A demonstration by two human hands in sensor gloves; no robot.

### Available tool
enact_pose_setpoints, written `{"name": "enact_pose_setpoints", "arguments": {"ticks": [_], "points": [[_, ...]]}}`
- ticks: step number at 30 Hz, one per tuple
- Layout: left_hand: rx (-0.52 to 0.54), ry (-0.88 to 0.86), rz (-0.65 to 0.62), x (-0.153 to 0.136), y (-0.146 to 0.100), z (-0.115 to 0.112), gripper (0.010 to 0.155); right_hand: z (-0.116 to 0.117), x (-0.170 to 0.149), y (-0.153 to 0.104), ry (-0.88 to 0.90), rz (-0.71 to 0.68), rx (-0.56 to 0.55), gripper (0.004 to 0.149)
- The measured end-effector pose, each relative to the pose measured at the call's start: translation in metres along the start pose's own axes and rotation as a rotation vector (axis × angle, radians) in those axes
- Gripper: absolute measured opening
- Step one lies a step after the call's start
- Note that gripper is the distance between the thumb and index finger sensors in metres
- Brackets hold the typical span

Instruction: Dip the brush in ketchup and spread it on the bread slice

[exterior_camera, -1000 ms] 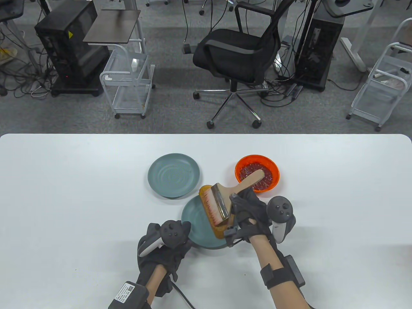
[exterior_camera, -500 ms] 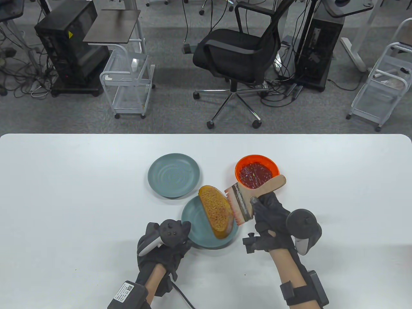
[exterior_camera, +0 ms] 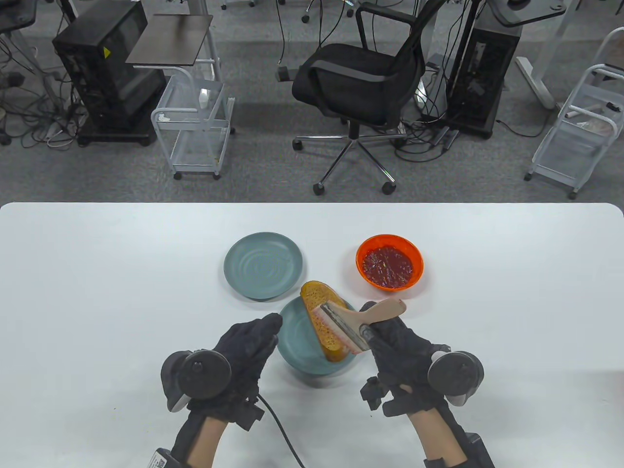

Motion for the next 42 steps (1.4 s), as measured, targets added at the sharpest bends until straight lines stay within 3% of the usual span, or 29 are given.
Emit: {"name": "enact_pose_setpoints", "arguments": {"ticks": [1, 5, 12, 16, 27, 29, 33, 37, 40, 42], "points": [[0.011, 0.009, -0.048, 0.015, -0.003, 0.0, 0.045, 0.006, 0.006, -0.003, -0.019, -0.029, 0.019, 0.044], [-0.044, -0.004, -0.075, 0.032, -0.006, -0.013, 0.065, 0.029, 0.023, -0.008, -0.085, -0.143, 0.162, 0.044], [-0.115, 0.127, -0.134, 0.04, -0.008, -0.027, 0.055, 0.055, 0.047, -0.024, -0.243, -0.316, 0.286, 0.043], [-0.163, 0.094, -0.125, 0.032, -0.005, -0.028, 0.05, 0.061, 0.045, -0.029, -0.297, -0.343, 0.296, 0.043], [-0.059, -0.02, -0.186, 0.032, -0.008, -0.022, 0.042, 0.055, 0.047, -0.028, -0.355, -0.305, 0.237, 0.042], [-0.043, -0.026, -0.174, 0.03, -0.008, -0.019, 0.041, 0.049, 0.048, -0.027, -0.393, -0.303, 0.219, 0.045], [0.02, -0.046, -0.141, 0.02, -0.006, -0.009, 0.041, 0.013, 0.045, -0.024, -0.439, -0.262, 0.069, 0.046], [0.055, -0.009, -0.109, 0.006, -0.006, -0.004, 0.041, -0.033, 0.022, -0.024, -0.444, -0.099, -0.04, 0.046], [0.073, 0.035, -0.107, -0.003, -0.007, -0.001, 0.041, -0.052, -0.007, -0.027, -0.563, -0.029, -0.055, 0.052], [0.1, 0.079, -0.117, -0.009, -0.007, 0.001, 0.041, -0.055, -0.029, -0.029, -0.661, 0.057, -0.009, 0.057]]}}
Point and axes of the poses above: the tracker on the back of each hand, its own x axis roughly to the thumb side, its own y axis roughly from the wrist to the fingertips, z = x × y, the point moved 3 cm from there along y, roughly from the wrist to the fingertips, and after that the axes turned 11 degrees about z, right-handed, at the moved point
